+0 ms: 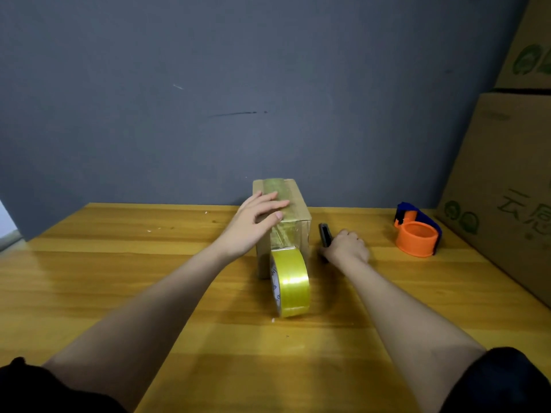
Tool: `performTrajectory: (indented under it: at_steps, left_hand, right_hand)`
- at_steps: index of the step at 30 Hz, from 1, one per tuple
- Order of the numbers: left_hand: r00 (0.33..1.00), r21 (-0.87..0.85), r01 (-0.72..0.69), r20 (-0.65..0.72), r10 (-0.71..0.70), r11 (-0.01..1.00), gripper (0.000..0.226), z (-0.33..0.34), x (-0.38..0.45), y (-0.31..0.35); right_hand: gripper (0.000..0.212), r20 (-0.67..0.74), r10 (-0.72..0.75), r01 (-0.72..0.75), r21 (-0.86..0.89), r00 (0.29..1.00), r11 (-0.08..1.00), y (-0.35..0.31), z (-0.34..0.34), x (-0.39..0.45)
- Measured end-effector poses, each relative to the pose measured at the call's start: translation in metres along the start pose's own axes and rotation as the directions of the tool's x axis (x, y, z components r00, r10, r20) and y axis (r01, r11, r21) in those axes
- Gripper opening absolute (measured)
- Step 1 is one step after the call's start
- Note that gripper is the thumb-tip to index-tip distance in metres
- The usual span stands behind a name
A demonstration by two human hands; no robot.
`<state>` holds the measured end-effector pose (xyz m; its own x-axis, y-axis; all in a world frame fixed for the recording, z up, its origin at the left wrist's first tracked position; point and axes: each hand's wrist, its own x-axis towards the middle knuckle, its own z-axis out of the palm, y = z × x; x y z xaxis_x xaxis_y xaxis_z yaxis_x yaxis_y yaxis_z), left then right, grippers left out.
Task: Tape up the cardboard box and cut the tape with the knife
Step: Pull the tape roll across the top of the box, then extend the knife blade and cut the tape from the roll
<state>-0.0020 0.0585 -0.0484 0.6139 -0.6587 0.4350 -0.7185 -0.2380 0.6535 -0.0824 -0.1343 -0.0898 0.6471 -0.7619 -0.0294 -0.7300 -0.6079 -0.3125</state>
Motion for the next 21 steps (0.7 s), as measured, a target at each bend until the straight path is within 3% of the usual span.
performTrajectory:
  at_steps: [6, 9, 13, 18, 21]
  left_hand:
    - [1.0, 0.005, -0.003, 0.0, 0.003, 1.0, 0.032, -0.001, 0.003, 0.004]
    - [1.0, -0.017, 0.007, -0.023, -0.008, 1.0, 0.027, -0.001, 0.004, 0.014]
    - [0.993, 0.091, -0.038, -0.112, 0.048, 0.995, 0.026, -0.004, 0.001, 0.035]
    - [0.969, 0.031, -0.179, -0.17, 0.181, 0.983, 0.023, 0.007, -0.009, 0.088]
    - [0.963, -0.069, -0.236, -0.152, 0.224, 0.969, 0.021, 0.028, -0.024, 0.128]
  right_hand:
    - [0.05, 0.1, 0.078, -0.083, 0.053, 0.992, 0.995, 0.005, -0.004, 0.002]
    - [0.048, 0.237, 0.036, -0.05, 0.057, 0.971, 0.997, 0.013, -0.01, 0.004]
    - [0.032, 0.36, -0.021, -0.021, 0.112, 0.933, 0.993, 0.027, -0.017, -0.003]
    - [0.042, 0.296, -0.045, 0.032, 0.048, 0.954, 0.998, 0.043, -0.022, -0.022]
    - [0.038, 0.241, -0.116, 0.042, 0.295, 0.964, 0.955, 0.057, -0.02, -0.032]
